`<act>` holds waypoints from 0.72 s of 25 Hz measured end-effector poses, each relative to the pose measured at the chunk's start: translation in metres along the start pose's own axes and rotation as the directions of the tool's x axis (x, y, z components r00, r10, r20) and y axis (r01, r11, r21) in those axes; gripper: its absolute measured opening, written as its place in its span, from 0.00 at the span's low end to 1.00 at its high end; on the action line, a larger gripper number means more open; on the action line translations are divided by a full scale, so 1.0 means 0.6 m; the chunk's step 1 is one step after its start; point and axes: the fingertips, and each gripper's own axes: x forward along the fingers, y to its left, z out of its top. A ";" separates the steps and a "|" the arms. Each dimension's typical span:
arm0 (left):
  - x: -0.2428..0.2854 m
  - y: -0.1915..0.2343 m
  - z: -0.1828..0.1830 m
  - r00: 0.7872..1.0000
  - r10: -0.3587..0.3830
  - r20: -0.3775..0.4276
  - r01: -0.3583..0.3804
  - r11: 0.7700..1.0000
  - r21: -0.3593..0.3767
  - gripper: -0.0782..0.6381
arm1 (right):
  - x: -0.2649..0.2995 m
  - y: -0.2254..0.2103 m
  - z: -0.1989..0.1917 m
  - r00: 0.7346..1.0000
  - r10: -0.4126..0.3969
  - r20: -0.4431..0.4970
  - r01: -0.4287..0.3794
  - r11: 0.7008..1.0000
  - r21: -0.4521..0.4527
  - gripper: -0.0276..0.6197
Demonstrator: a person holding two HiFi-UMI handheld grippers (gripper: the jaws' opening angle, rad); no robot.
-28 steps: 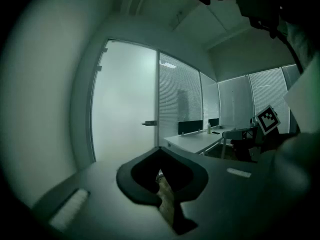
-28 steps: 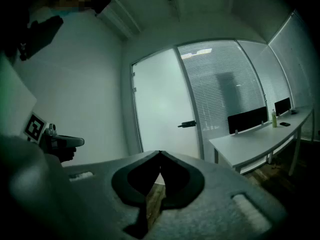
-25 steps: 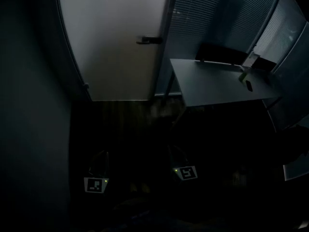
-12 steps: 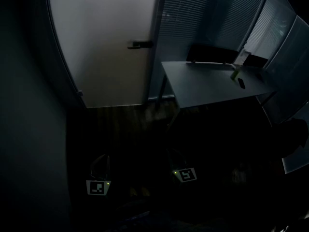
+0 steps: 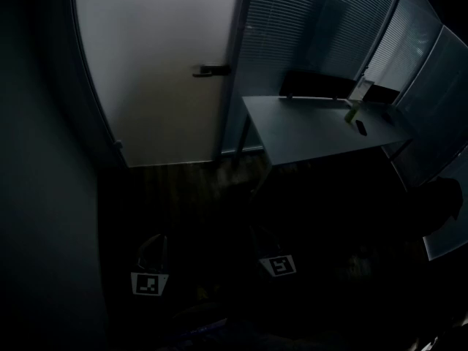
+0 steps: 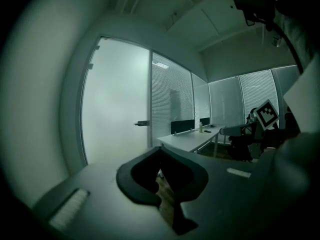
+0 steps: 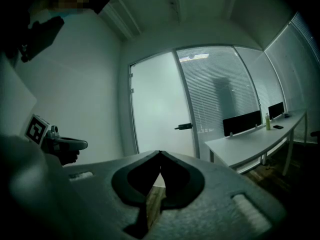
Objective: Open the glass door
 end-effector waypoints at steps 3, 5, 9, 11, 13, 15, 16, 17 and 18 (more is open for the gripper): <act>-0.004 0.004 -0.012 1.000 0.003 -0.009 -0.003 1.000 -0.006 0.11 | -0.005 0.003 -0.010 1.000 -0.005 -0.004 0.005 1.000 0.010 0.05; 0.002 0.005 -0.016 1.000 -0.003 -0.017 0.003 1.000 -0.011 0.11 | 0.001 0.000 -0.017 1.000 -0.008 -0.013 0.008 1.000 0.009 0.05; 0.026 0.017 -0.012 1.000 -0.013 -0.015 0.013 1.000 -0.011 0.11 | 0.026 -0.008 -0.016 1.000 -0.013 -0.012 0.014 1.000 0.008 0.05; 0.042 0.020 -0.010 1.000 -0.016 -0.012 0.016 1.000 -0.007 0.11 | 0.038 -0.015 -0.012 1.000 -0.014 -0.007 0.014 1.000 0.016 0.05; 0.068 0.020 -0.009 1.000 -0.018 -0.010 0.018 1.000 -0.006 0.11 | 0.057 -0.032 -0.012 1.000 -0.012 -0.005 0.012 1.000 0.020 0.05; 0.101 0.021 -0.008 1.000 -0.018 -0.009 0.018 1.000 -0.004 0.11 | 0.080 -0.057 -0.011 1.000 -0.013 -0.005 0.013 1.000 0.017 0.05; 0.118 0.022 -0.006 1.000 -0.018 -0.008 0.018 1.000 -0.003 0.11 | 0.093 -0.070 -0.010 1.000 -0.013 -0.004 0.013 1.000 0.016 0.05; 0.135 0.023 -0.003 1.000 -0.017 -0.007 0.017 1.000 -0.004 0.11 | 0.107 -0.082 -0.007 1.000 -0.013 -0.003 0.013 1.000 0.015 0.05; 0.152 0.025 0.000 1.000 -0.015 -0.007 0.015 1.000 -0.003 0.11 | 0.122 -0.093 -0.003 1.000 -0.010 0.000 0.010 1.000 0.015 0.05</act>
